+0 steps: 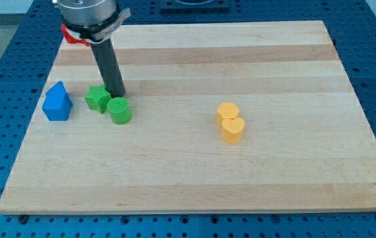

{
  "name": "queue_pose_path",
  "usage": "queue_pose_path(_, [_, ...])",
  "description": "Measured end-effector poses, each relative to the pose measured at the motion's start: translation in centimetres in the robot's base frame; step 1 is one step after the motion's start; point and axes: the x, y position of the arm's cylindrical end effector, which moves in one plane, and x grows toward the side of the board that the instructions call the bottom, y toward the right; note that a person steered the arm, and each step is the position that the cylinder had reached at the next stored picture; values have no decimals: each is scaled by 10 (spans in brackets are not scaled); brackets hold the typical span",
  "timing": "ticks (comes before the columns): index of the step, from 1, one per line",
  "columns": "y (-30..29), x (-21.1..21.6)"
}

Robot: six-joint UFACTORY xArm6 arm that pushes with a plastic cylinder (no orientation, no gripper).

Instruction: Push the green blocks close to the left side of the yellow blocks

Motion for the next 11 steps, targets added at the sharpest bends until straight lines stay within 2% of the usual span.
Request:
queue_pose_path(2, [-1, -44])
queue_pose_path(3, [-18, -26])
queue_pose_path(5, [-53, -19])
queue_pose_path(7, [-58, 4])
queue_pose_path(8, [-44, 24])
queue_pose_path(10, [61, 73])
queue_pose_path(11, [75, 75])
